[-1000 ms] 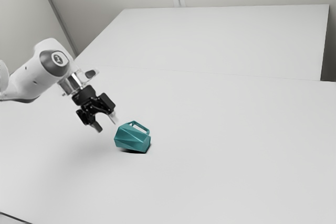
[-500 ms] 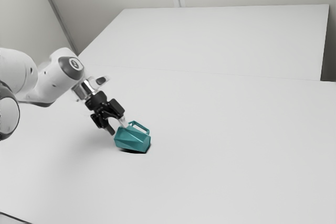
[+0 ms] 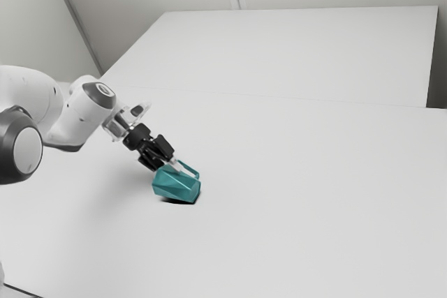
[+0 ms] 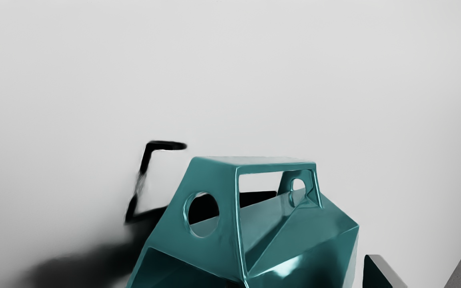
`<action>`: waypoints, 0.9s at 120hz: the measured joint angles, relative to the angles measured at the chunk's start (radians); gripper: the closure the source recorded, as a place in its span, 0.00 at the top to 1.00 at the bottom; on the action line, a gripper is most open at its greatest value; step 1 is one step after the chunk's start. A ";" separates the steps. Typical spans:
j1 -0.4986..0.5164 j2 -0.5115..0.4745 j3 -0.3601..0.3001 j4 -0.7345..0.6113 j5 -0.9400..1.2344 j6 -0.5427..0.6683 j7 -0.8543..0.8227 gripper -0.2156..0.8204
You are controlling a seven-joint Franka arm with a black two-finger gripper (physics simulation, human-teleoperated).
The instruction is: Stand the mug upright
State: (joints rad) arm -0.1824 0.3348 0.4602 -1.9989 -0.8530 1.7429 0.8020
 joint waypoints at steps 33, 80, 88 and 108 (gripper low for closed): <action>0.001 0.009 0.000 -0.024 -0.108 -0.013 0.089 0.29; 0.000 0.001 -0.012 -0.026 -0.142 -0.021 0.162 0.06; 0.000 -0.003 -0.018 -0.025 -0.143 -0.021 0.169 0.05; -0.002 -0.030 -0.025 -0.020 -0.146 -0.022 0.181 0.04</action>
State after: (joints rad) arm -0.1840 0.3052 0.4347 -2.0187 -0.9994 1.7207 0.9833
